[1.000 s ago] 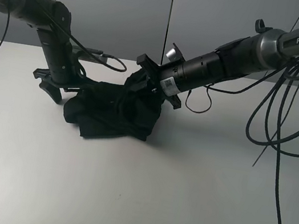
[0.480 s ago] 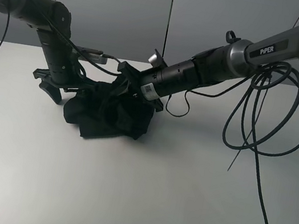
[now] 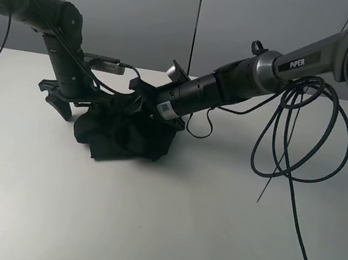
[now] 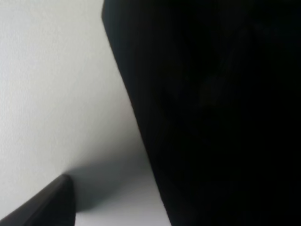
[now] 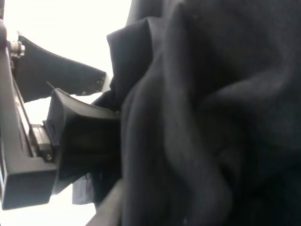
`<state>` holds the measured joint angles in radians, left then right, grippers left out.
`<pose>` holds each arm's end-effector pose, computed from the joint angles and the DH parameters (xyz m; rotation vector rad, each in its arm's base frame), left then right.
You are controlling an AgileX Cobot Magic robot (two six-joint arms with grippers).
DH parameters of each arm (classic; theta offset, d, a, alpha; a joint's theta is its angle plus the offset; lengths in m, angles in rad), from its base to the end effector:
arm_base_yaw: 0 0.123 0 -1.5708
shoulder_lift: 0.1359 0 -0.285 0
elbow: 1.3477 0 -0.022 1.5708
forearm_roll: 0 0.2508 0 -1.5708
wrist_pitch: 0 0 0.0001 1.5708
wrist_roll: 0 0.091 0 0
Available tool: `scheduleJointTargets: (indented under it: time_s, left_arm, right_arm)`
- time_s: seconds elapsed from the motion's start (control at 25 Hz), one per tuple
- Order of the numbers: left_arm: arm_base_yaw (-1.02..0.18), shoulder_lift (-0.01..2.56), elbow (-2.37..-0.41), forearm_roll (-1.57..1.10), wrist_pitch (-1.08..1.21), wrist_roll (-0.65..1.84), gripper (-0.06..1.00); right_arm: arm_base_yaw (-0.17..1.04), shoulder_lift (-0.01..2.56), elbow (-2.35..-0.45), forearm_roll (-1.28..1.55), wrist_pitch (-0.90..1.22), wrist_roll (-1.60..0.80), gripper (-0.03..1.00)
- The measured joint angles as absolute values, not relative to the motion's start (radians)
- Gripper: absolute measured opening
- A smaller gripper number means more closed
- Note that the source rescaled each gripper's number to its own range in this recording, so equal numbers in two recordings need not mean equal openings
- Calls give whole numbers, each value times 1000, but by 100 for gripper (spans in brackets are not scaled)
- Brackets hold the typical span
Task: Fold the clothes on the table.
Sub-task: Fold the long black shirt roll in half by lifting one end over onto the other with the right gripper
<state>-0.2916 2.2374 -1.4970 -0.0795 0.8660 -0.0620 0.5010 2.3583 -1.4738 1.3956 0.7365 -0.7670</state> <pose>0.4028 -0.1267 0.0954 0.2781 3.0873 -0.1085 0.3725 0.2727 0.0752 -0.2308 2.6873 1.3056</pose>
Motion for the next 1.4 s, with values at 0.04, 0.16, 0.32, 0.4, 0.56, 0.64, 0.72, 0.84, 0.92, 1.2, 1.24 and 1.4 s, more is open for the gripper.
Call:
scheduleJointTargets:
  time_s: [0.04,0.16,0.32,0.4,0.56,0.64,0.72,0.84,0.92,1.2,1.24,1.4]
  left_arm:
    - [-292,2237,-1497,-79,866,-62,99]
    - [-292,2237,-1498,-81,871,-58,99]
    - [-291,2237,-1530,-81,917,-52,99]
    - [-291,2235,-1563,-73,945,-50,99]
    - [-285,2201,-1674,-47,986,-50,99]
    - [-276,2191,-1752,-35,1030,-50,99]
    - [-263,2190,-1818,-19,1068,-48,99]
    - [-240,2190,-1896,-10,1128,-36,99]
    - [-231,2190,-1938,-8,1149,-21,99]
    - [-230,2190,-1977,0,1173,0,99]
    - [-230,2190,-1977,0,1175,0,99]
    - [-230,2190,-1977,0,1175,14,99]
  right_arm:
    - [501,2358,-1476,1398,736,-770,43]
    - [505,2358,-1478,1417,741,-778,63]
    - [507,2358,-1478,1427,747,-786,66]
    - [507,2358,-1478,1427,752,-789,66]
    - [507,2358,-1478,1427,768,-811,66]
    - [507,2358,-1478,1427,772,-821,66]
    - [507,2358,-1478,1427,774,-837,67]
    - [507,2358,-1478,1445,779,-885,73]
    - [507,2356,-1478,1483,788,-924,82]
    - [559,2327,-1544,1585,784,-1005,88]
    - [579,2326,-1556,1585,777,-1020,88]
    - [615,2320,-1581,1538,781,-1091,88]
